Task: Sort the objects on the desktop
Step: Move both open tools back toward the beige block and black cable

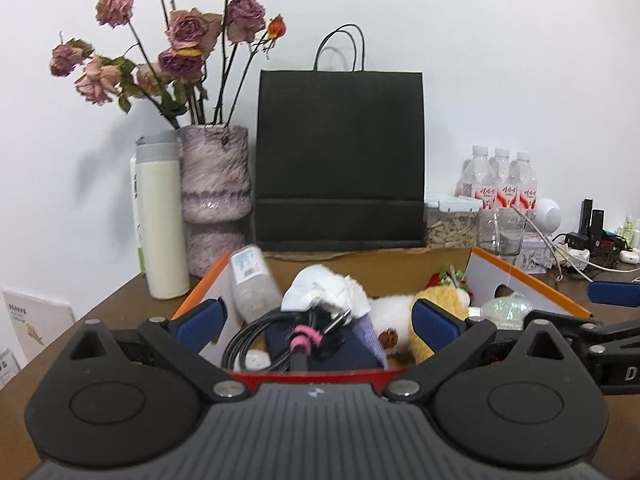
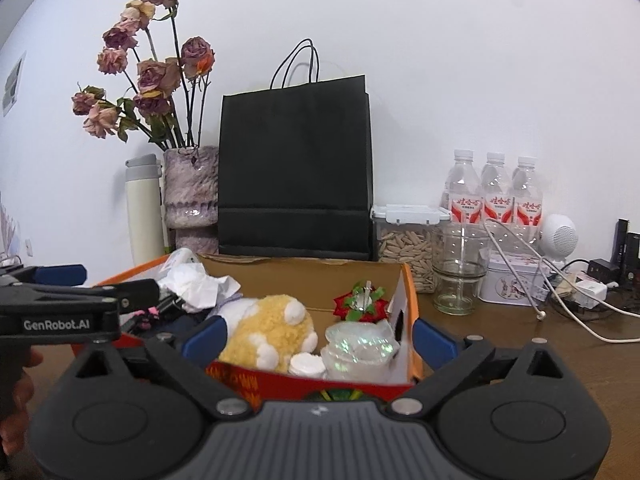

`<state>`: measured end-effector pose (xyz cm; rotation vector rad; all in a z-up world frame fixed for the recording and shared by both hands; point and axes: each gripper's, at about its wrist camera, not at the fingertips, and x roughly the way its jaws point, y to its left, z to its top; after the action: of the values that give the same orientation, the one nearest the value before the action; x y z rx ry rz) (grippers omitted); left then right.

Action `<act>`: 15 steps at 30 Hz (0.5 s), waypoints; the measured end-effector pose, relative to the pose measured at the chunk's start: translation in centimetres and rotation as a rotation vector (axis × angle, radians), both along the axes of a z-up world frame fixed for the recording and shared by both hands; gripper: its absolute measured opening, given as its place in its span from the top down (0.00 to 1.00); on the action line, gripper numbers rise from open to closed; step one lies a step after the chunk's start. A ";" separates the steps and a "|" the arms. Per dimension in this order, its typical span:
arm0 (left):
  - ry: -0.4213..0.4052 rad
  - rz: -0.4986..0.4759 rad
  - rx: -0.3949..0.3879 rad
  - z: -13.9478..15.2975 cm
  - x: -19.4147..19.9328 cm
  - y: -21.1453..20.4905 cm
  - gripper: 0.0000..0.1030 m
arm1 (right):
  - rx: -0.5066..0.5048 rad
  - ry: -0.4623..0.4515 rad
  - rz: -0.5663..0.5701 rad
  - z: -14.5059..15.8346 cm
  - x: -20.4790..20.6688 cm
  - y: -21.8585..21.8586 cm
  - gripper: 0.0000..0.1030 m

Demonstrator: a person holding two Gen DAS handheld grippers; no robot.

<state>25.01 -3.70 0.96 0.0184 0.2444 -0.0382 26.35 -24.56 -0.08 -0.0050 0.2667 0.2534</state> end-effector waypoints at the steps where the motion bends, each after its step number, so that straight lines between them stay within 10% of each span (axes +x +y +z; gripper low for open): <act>1: 0.003 0.004 -0.003 0.0 -0.3 0.1 0.00 | -0.002 0.003 -0.001 -0.1 -0.3 -0.1 0.03; 15: 0.088 0.065 0.010 -0.9 -3.5 1.8 0.00 | -0.039 0.210 0.018 -1.3 -2.7 -1.9 0.00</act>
<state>21.56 -1.86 0.01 0.0185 0.3334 0.0266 23.64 -26.46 -1.39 -0.0198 0.4804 0.2673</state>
